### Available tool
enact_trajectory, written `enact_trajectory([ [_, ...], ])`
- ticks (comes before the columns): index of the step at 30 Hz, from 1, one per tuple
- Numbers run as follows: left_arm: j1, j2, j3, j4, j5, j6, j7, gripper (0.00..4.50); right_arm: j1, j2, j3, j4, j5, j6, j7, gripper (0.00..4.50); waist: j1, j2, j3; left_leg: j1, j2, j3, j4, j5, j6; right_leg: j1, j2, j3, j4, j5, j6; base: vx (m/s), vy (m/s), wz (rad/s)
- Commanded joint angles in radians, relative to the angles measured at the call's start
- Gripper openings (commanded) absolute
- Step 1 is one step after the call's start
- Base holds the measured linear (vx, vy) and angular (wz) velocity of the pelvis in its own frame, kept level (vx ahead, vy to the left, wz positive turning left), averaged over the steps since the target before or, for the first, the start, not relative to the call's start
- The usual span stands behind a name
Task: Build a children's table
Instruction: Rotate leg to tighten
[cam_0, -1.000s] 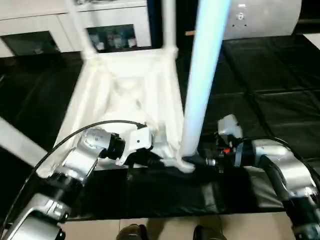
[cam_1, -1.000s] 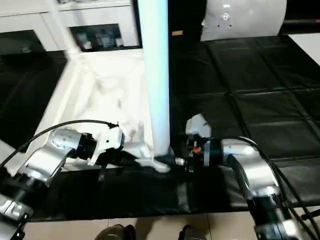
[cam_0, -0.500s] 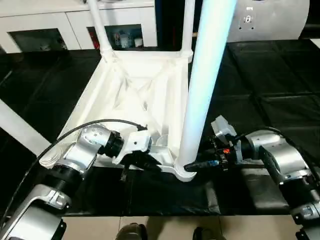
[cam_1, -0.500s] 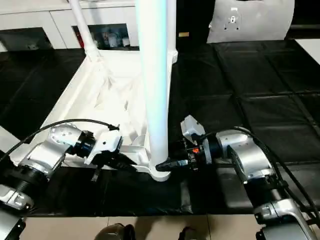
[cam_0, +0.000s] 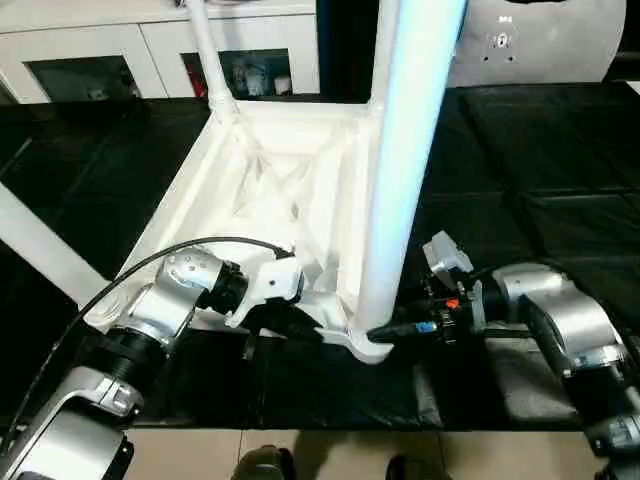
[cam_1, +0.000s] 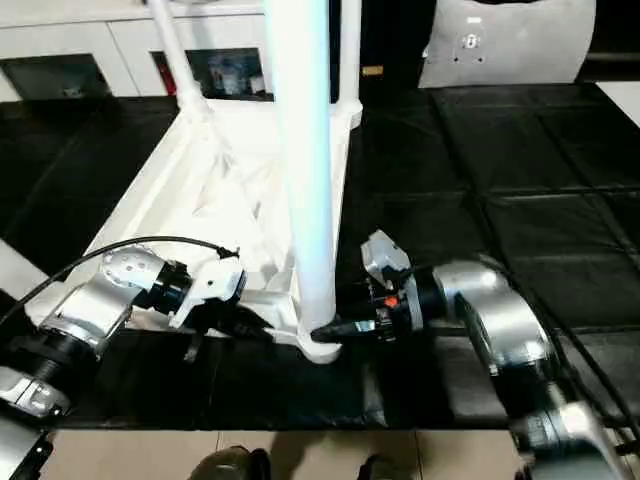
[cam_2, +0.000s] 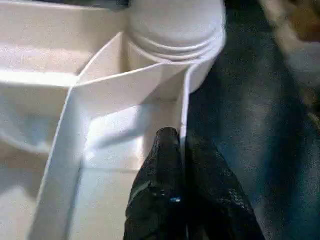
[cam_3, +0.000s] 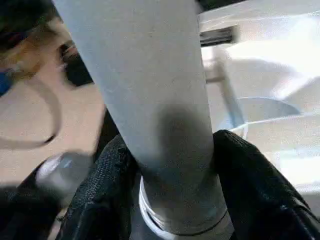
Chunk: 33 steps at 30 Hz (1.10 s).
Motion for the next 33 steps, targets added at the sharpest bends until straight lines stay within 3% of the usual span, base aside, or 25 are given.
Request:
enact_trajectory([
  [1, 0.011, -0.056, 0.014, -0.049, -0.003, 0.071, 0.114, 0.0, 0.03, 0.068, 0.047, -0.055, 0.011, 0.035, -0.079, 2.05, -0.006, -0.023, -0.065, 0.014, 0.054, -0.017, -0.079, -0.24, 0.061, 0.052, -0.067, 0.053, -0.085, -0.439, -0.181, 0.0, 0.0, 0.0],
  [3, 0.032, -0.087, 0.027, -0.096, 0.01, 0.128, 0.19, 0.0, 0.072, 0.121, 0.043, -0.082, -0.027, 0.024, -0.188, 2.05, -0.02, -0.023, -0.057, 0.015, 0.052, -0.02, -0.085, -0.288, 0.039, 0.046, -0.066, 0.052, -0.095, -0.51, -0.151, 0.0, 0.0, 0.0],
  [5, 0.043, -0.109, 0.031, -0.125, 0.018, 0.168, 0.236, 0.0, 0.091, 0.153, 0.041, -0.094, -0.047, 0.025, -0.256, 2.04, -0.036, -0.024, -0.049, 0.013, 0.046, -0.027, -0.09, -0.34, 0.023, 0.049, -0.066, 0.045, -0.104, -0.602, -0.111, 0.0, 0.0, 0.0],
  [8, 0.049, -0.138, 0.035, -0.156, 0.034, 0.223, 0.307, 0.0, 0.111, 0.209, 0.033, -0.111, -0.072, 0.038, -0.37, 2.03, -0.066, -0.018, -0.037, 0.036, 0.04, -0.034, -0.09, -0.458, 0.0, 0.037, -0.066, 0.029, -0.133, -0.746, -0.052, 0.0, 0.0, 0.0],
  [9, 0.048, -0.151, 0.039, -0.162, 0.042, 0.24, 0.339, 0.0, 0.115, 0.232, 0.03, -0.115, -0.081, 0.043, -0.412, 2.01, -0.078, -0.019, -0.037, 0.034, 0.039, -0.041, -0.094, -0.481, -0.006, 0.044, -0.066, 0.021, -0.14, -0.76, -0.03, 0.0, 0.0, 0.0],
  [11, 0.044, -0.195, 0.056, -0.184, 0.063, 0.299, 0.426, 0.0, 0.118, 0.305, 0.015, -0.111, -0.124, 0.051, -0.559, 1.99, -0.092, -0.015, -0.037, 0.028, 0.038, -0.048, -0.099, -0.507, -0.011, 0.049, -0.065, 0.009, -0.147, -0.754, -0.011, 0.0, 0.0, 0.0],
  [13, 0.037, -0.228, 0.069, -0.19, 0.071, 0.335, 0.476, 0.0, 0.11, 0.361, -0.003, -0.093, -0.148, 0.05, -0.66, 1.99, -0.11, -0.01, -0.037, 0.033, 0.041, -0.054, -0.105, -0.552, -0.019, 0.049, -0.061, -0.003, -0.153, -0.724, -0.01, 0.0, 0.0, 0.0],
  [15, 0.031, -0.251, 0.076, -0.195, 0.08, 0.362, 0.522, 0.0, 0.1, 0.401, -0.01, -0.077, -0.17, 0.044, -0.733, 1.99, -0.131, 0.004, -0.033, 0.036, 0.052, -0.065, -0.122, -0.647, -0.025, 0.064, -0.058, -0.022, -0.152, -0.651, -0.013, -0.028, 0.052, -0.11],
  [16, 0.029, -0.259, 0.08, -0.196, 0.085, 0.369, 0.539, 0.0, 0.095, 0.414, -0.011, -0.071, -0.177, 0.041, -0.755, 1.99, -0.138, 0.004, -0.03, 0.034, 0.056, -0.07, -0.129, -0.684, -0.027, 0.068, -0.055, -0.026, -0.148, -0.627, -0.013, -0.021, 0.056, -0.1],
  [17, 0.022, -0.28, 0.088, -0.192, 0.091, 0.384, 0.571, 0.0, 0.083, 0.445, -0.016, -0.056, -0.191, 0.035, -0.807, 1.98, -0.14, 0.014, -0.032, 0.032, 0.063, -0.076, -0.141, -0.741, -0.038, 0.078, -0.055, -0.018, -0.128, -0.567, -0.021, 0.0, 0.0, 0.0],
  [18, 0.01, -0.3, 0.097, -0.183, 0.101, 0.389, 0.613, 0.0, 0.068, 0.476, -0.021, -0.038, -0.207, 0.031, -0.861, 1.98, -0.146, 0.005, -0.029, 0.042, 0.056, -0.071, -0.142, -0.761, -0.046, 0.061, -0.055, -0.012, -0.134, -0.569, -0.036, 0.0, 0.0, 0.0],
  [19, -0.009, -0.335, 0.11, -0.172, 0.112, 0.406, 0.682, 0.0, 0.041, 0.527, -0.029, -0.007, -0.242, 0.027, -0.963, 1.98, -0.15, 0.004, -0.029, 0.049, 0.049, -0.068, -0.135, -0.754, -0.047, 0.053, -0.058, -0.013, -0.142, -0.599, -0.038, 0.0, 0.0, 0.0],
  [20, -0.015, -0.351, 0.116, -0.171, 0.118, 0.415, 0.711, 0.0, 0.031, 0.547, -0.034, 0.003, -0.258, 0.027, -1.003, 1.98, -0.158, 0.001, -0.028, 0.056, 0.034, -0.063, -0.115, -0.699, -0.035, 0.046, -0.067, -0.023, -0.168, -0.683, -0.021, 0.0, 0.0, 0.0],
  [21, -0.015, -0.351, 0.116, -0.171, 0.118, 0.415, 0.711, 0.0, 0.031, 0.547, -0.034, 0.003, -0.258, 0.027, -1.003, 1.98, -0.162, 0.001, -0.03, 0.055, 0.027, -0.062, -0.103, -0.646, -0.021, 0.051, -0.071, -0.035, -0.181, -0.726, 0.002, 0.0, 0.0, 0.0],
  [22, -0.023, -0.369, 0.119, -0.17, 0.125, 0.425, 0.737, 0.0, 0.023, 0.568, -0.037, 0.014, -0.278, 0.029, -1.045, 1.98, -0.163, -0.001, -0.03, 0.049, 0.027, -0.062, -0.103, -0.627, -0.012, 0.058, -0.072, -0.038, -0.184, -0.723, 0.013, 0.0, 0.0, 0.0],
  [23, -0.023, -0.369, 0.119, -0.17, 0.125, 0.425, 0.737, 0.0, 0.023, 0.568, -0.037, 0.014, -0.278, 0.029, -1.045, 1.98, -0.164, 0.004, -0.031, 0.038, 0.033, -0.064, -0.109, -0.607, -0.004, 0.066, -0.071, -0.035, -0.178, -0.689, 0.016, 0.0, 0.0, 0.0],
  [25, -0.032, -0.385, 0.119, -0.166, 0.127, 0.425, 0.754, 0.0, 0.023, 0.572, -0.03, 0.025, -0.298, 0.003, -1.066, 1.98, -0.166, 0.004, -0.033, 0.04, 0.036, -0.062, -0.111, -0.609, -0.001, 0.063, -0.076, -0.038, -0.177, -0.654, 0.008, 0.0, 0.0, 0.0],
  [26, -0.033, -0.385, 0.118, -0.166, 0.126, 0.425, 0.757, 0.0, 0.026, 0.569, -0.033, 0.026, -0.296, -0.013, -1.065, 2.33, -0.164, 0.001, -0.035, 0.041, 0.032, -0.059, -0.107, -0.589, 0.002, 0.058, -0.078, -0.035, -0.178, -0.649, 0.001, 0.0, 0.0, 0.0],
  [27, -0.033, -0.383, 0.117, -0.166, 0.125, 0.423, 0.756, 0.0, 0.029, 0.565, -0.036, 0.024, -0.293, -0.025, -1.062, 2.67, -0.161, 0.001, -0.038, 0.04, 0.03, -0.057, -0.103, -0.558, 0.009, 0.056, -0.083, -0.029, -0.175, -0.637, -0.013, 0.0, 0.0, 0.0],
  [28, -0.031, -0.373, 0.114, -0.167, 0.123, 0.415, 0.746, 0.0, 0.036, 0.557, -0.046, 0.017, -0.282, -0.043, -1.051, 2.7, -0.16, 0.002, -0.039, 0.036, 0.032, -0.057, -0.103, -0.543, 0.012, 0.059, -0.084, -0.027, -0.171, -0.622, -0.021, 0.0, 0.0, 0.0],
  [29, -0.023, -0.355, 0.111, -0.171, 0.122, 0.408, 0.723, 0.0, 0.048, 0.54, -0.064, 0.006, -0.263, -0.063, -1.019, 2.73, -0.158, 0.003, -0.044, 0.026, 0.036, -0.058, -0.107, -0.509, 0.02, 0.065, -0.083, -0.02, -0.161, -0.57, -0.041, 0.0, 0.0, 0.0],
  [31, -0.01, -0.33, 0.105, -0.177, 0.121, 0.39, 0.691, 0.0, 0.061, 0.507, -0.08, -0.007, -0.244, -0.099, -0.97, 2.94, -0.15, 0.005, -0.052, 0.023, 0.043, -0.054, -0.107, -0.455, 0.031, 0.066, -0.082, -0.008, -0.147, -0.464, -0.083, 0.0, 0.0, 0.0],
  [33, 0.004, -0.305, 0.099, -0.186, 0.114, 0.377, 0.656, 0.0, 0.074, 0.468, -0.093, -0.028, -0.223, -0.118, -0.914, 3.21, -0.142, 0.004, -0.059, 0.007, 0.046, -0.049, -0.105, -0.369, 0.056, 0.077, -0.077, 0.004, -0.119, -0.304, -0.146, 0.0, 0.0, 0.0],
])
